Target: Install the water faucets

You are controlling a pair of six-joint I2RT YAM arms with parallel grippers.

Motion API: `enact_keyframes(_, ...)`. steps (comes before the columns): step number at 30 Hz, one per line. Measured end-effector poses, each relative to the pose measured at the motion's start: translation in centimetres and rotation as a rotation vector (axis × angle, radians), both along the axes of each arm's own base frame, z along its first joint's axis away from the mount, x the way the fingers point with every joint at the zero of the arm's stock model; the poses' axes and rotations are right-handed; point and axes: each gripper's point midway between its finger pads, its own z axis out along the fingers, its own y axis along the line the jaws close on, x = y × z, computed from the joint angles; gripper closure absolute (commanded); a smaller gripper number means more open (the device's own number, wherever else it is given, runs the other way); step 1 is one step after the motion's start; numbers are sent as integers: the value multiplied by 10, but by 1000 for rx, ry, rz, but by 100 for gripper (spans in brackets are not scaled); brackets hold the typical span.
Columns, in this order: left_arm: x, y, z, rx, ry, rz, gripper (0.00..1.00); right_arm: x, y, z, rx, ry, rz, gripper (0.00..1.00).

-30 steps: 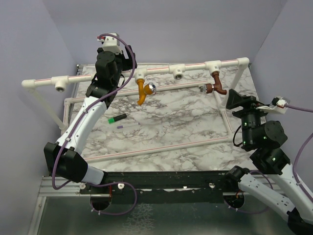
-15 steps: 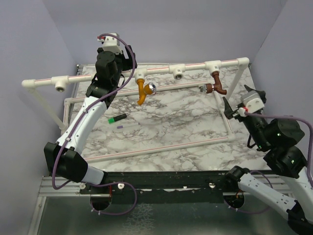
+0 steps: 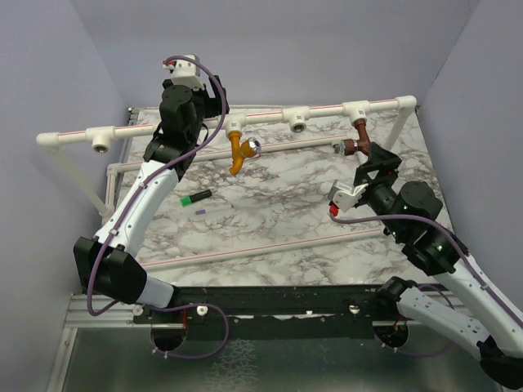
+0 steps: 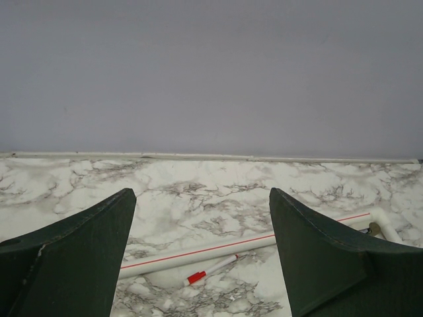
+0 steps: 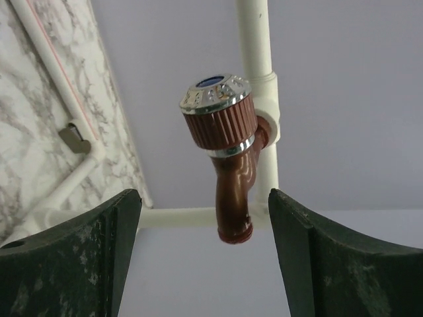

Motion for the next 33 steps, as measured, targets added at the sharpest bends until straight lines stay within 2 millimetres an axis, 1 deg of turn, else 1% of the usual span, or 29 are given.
enact_keyframes(7,0,0,0,0,0,0,17,22,8,18,-108,-153,-33,20)
enact_keyframes(12,0,0,0,0,0,0,17,31,10,27,-126,-216,-66,30)
enact_keyframes(15,0,0,0,0,0,0,17,34,9,31,-123,-240,-85,39)
enact_keyframes(19,1,0,0,0,1,0,17,37,8,32,-115,-245,-103,55)
enact_keyframes(21,1,0,0,0,1,0,17,38,8,28,-112,-236,-111,67)
enact_keyframes(22,1,0,0,0,1,0,17,39,8,26,-110,-231,-114,77)
enact_keyframes(23,1,0,0,0,1,0,17,40,8,24,-104,-225,-117,91)
enact_keyframes(24,1,0,0,0,1,0,17,41,7,23,-91,-222,-122,98)
enact_keyframes(29,2,0,0,0,0,1,17,41,6,26,36,-209,-136,100)
enact_keyframes(33,2,0,0,0,0,1,17,41,8,25,233,-175,-136,100)
